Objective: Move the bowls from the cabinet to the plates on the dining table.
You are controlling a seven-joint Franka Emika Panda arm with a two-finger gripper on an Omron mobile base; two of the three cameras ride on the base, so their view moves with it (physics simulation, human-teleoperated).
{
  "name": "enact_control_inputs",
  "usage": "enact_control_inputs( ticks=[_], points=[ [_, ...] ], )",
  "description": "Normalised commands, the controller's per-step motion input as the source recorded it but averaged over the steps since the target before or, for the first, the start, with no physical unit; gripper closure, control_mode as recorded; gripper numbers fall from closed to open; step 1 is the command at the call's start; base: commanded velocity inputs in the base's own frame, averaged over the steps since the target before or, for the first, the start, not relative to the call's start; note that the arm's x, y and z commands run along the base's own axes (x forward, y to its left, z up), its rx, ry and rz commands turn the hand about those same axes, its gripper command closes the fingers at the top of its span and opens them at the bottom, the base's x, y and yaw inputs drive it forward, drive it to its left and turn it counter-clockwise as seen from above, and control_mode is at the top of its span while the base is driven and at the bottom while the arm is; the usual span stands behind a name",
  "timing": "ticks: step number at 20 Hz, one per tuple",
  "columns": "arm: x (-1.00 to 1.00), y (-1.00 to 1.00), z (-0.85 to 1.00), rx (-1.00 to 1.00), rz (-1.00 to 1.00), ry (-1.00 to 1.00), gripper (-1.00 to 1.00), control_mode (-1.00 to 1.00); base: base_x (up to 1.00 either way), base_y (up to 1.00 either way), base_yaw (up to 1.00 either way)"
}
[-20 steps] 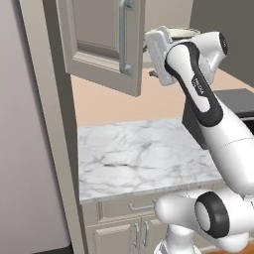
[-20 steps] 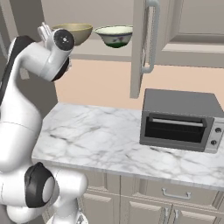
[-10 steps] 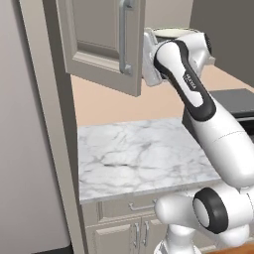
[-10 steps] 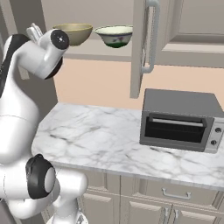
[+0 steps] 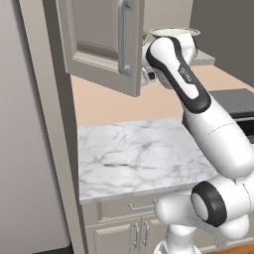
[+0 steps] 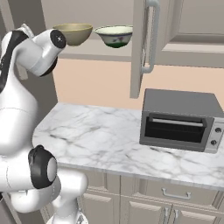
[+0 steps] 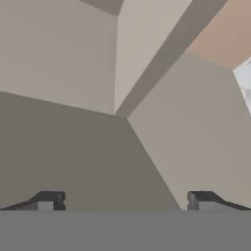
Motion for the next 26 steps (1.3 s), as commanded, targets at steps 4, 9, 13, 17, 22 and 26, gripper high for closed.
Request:
enact_control_inputs(
  ticks=[4,9,13,17,22,26],
  points=[
    [-0.29,0.69,0.00,0.00,0.29,0.00,-1.00,-1.00,0.00,0.00,0.00],
    [-0.34,0.79,0.00,0.00,0.37,0.00,-1.00,-1.00,0.00,0.00,0.00],
    [-0.20,0.70,0.00,0.00,0.31,0.00,-1.00,-1.00,0.00,0.00,0.00],
    [-0.37,0.17,0.00,-0.13,0.16,-0.04,-1.00,-1.00,0.00,0.00,0.00],
    [-0.68,-0.06,0.14,-0.36,0.01,-0.13,-1.00,-1.00,0.00,0.00,0.00],
    [-0.52,-0.34,0.08,-0.33,0.00,-0.11,-1.00,-1.00,0.00,0.00,0.00]
  ],
)
